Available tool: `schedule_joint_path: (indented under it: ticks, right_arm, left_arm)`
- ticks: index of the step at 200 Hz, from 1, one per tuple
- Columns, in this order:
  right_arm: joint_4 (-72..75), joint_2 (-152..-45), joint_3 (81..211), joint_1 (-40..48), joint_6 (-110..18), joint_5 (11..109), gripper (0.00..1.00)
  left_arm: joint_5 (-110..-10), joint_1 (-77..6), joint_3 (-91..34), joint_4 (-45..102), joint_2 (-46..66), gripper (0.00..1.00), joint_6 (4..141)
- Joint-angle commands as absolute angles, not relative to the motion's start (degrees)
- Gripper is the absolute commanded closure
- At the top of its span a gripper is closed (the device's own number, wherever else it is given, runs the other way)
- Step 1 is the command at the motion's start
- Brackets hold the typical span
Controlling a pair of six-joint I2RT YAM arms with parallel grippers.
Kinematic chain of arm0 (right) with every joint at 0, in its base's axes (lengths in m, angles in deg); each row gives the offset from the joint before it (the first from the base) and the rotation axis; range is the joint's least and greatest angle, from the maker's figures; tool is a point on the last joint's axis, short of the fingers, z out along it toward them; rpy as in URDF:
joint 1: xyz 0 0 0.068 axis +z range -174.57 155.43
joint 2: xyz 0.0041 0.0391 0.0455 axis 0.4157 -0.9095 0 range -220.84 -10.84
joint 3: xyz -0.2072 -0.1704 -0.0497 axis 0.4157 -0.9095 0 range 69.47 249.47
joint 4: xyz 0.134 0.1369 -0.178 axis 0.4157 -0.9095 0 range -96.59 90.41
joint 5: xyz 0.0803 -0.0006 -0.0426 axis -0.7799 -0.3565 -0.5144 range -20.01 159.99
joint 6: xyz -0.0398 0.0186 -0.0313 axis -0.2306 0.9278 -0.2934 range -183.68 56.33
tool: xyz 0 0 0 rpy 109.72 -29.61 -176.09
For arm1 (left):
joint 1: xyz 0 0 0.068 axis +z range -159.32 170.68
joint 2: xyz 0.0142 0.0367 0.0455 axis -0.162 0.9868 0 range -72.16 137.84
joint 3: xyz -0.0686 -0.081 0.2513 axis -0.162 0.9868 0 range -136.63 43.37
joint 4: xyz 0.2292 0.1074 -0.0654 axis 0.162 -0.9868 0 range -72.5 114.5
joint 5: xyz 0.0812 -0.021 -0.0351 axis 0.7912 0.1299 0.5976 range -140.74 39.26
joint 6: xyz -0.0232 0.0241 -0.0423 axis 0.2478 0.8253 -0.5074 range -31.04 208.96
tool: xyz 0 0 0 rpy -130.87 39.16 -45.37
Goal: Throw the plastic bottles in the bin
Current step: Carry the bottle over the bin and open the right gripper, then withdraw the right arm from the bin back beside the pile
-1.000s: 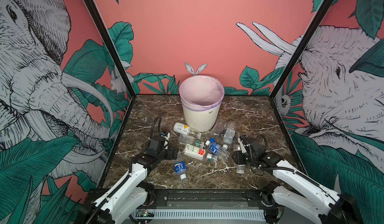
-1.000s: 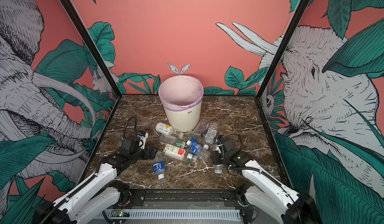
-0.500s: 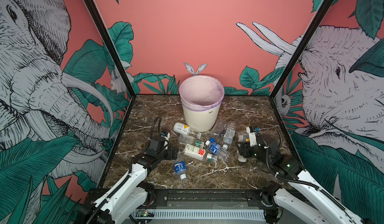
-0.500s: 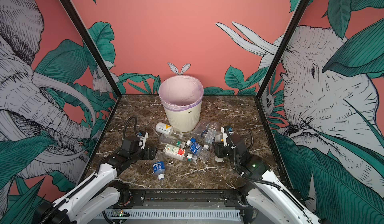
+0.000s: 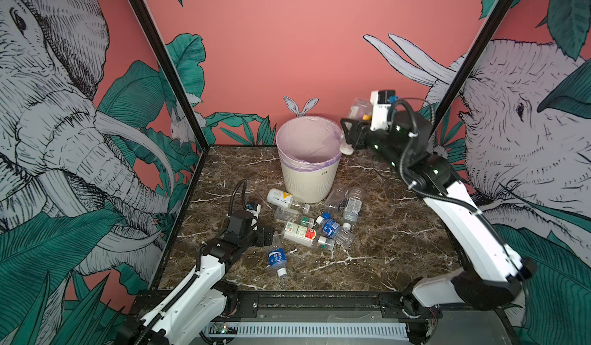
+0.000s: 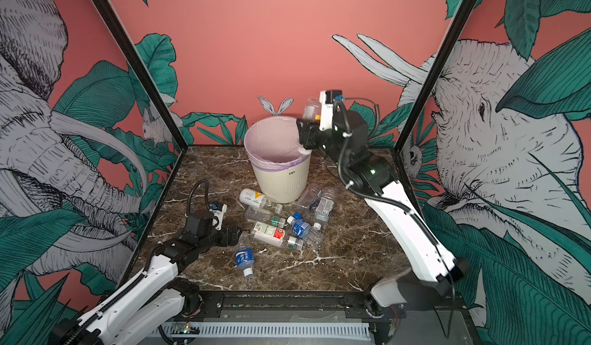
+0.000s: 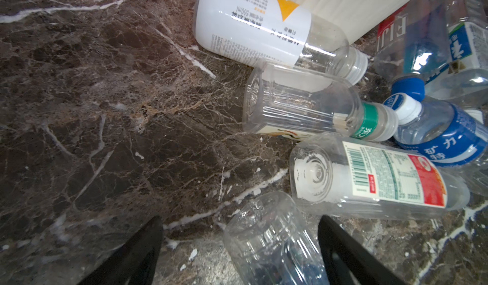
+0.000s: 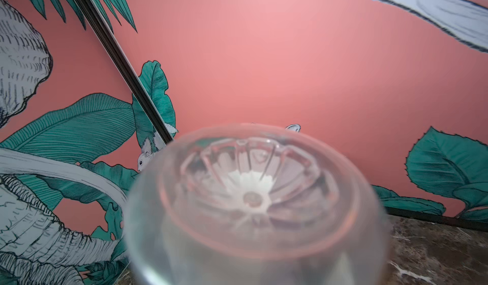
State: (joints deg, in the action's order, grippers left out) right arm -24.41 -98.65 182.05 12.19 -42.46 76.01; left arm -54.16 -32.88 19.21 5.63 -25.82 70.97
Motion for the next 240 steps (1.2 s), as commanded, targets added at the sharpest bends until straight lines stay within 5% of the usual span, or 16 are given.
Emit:
schedule_joint_path:
  ticks: [1, 6, 35, 53, 91, 240]
  right_arm:
    - [-29.78, -113.53, 198.19, 12.22, -42.63, 76.65, 0.11]
    - [-31.39, -116.7, 202.36, 12.17, -42.64, 77.24, 0.01]
    - [-39.44, -131.55, 226.87, 11.13, -43.74, 75.73, 0.01]
    - [-40.78, -132.48, 231.43, 11.37, -44.65, 76.03, 0.01]
    - [-29.13, -117.02, 205.32, 11.73, -47.19, 76.85, 0.01]
    - [-21.03, -75.0, 145.35, 11.73, -45.28, 77.93, 0.01]
  left_arm:
    - [-53.64, -32.83, 20.06, 5.85, -26.42, 0.07, 71.18]
    - [-53.71, -32.89, 20.11, 5.93, -26.53, 0.07, 71.18]
    - [-53.66, -32.8, 20.21, 5.79, -27.0, 0.07, 71.09]
    - [-53.68, -32.79, 20.49, 5.7, -28.03, 0.07, 71.0]
    - [-53.31, -32.79, 21.31, 5.78, -30.51, 0.07, 70.86]
    - [-55.42, -33.05, 20.06, 2.52, -33.69, 0.06, 64.71]
